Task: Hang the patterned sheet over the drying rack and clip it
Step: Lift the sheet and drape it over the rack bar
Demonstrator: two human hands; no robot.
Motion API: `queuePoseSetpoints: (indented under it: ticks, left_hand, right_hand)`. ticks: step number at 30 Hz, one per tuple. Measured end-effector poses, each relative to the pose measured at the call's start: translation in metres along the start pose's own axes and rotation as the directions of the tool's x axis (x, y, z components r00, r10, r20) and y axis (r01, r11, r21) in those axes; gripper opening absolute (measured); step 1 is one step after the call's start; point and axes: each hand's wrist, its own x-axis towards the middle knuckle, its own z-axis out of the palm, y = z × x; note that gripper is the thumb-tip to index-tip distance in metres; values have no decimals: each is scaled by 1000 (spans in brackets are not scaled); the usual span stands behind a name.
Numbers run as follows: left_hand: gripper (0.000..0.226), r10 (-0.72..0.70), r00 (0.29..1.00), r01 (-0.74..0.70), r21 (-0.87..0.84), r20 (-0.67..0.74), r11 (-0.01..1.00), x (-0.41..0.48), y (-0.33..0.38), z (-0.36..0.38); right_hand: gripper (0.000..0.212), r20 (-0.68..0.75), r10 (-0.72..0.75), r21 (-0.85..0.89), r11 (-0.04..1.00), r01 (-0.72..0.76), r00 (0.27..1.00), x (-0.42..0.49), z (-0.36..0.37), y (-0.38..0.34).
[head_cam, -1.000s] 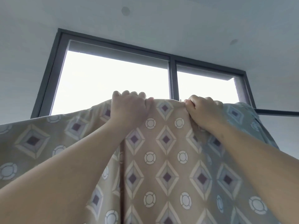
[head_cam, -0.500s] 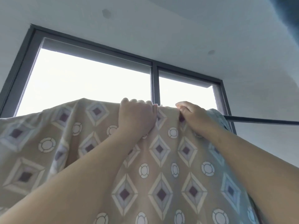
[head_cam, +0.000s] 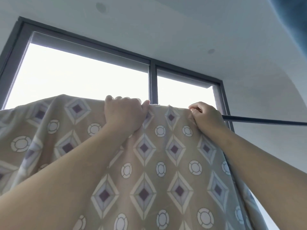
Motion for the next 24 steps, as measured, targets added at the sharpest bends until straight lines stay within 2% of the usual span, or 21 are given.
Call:
queuePoseSetpoints:
  ticks: [2, 4, 6, 8, 10, 11, 13, 16, 19, 22, 24]
  left_hand:
    - [50, 26, 1000, -26, 4, -13, 1000, -2, 2, 1]
    - [49, 30, 998, -30, 1, -47, 1000, -3, 2, 5]
    - [46, 20, 995, -22, -22, -95, 1000, -4, 1, 8]
    - [41, 15, 994, -22, -62, -108, 998, -3, 4, 12]
    - [36, 36, 994, -48, -108, -104, 993, -2, 13, 14]
    - [36, 50, 994, -64, -137, -99, 989, 1, 20, 15]
    - [40, 81, 995, -90, -181, -59, 979, 6, 37, 16]
    - [43, 110, 994, -109, -189, -6, 976, 11, 60, 20]
    - [41, 119, 991, -127, -153, -64, 980, 12, 77, 24]
    - [40, 71, 994, -82, -140, -84, 987, 12, 83, 29]
    - [39, 22, 995, -35, -128, -99, 991, 13, 84, 32]
  right_hand:
    - [22, -121, 79, -3, 997, -80, 989, -2, -5, 8]
    - [19, -167, 200, -5, 979, -203, 965, -3, -11, 22]
    - [30, -125, 296, -1, 954, -298, 947, -7, -17, 35]
    - [40, -13, 315, 103, 945, -312, 949, -10, -22, 41]
    - [43, 83, 268, 244, 928, -280, 960, -13, -24, 37]
    - [44, 114, 226, 241, 938, -248, 967, -13, -24, 35]
    - [45, 128, 155, 134, 976, -172, 980, -11, -24, 33]
    - [40, 71, 112, -2, 994, -112, 991, -5, -25, 35]
    - [38, 32, 46, -147, 988, -41, 998, 1, -29, 39]
    - [25, 17, -102, -292, 951, 103, 995, 8, -30, 51]
    - [20, 23, -143, -299, 943, 144, 989, 15, -30, 59]
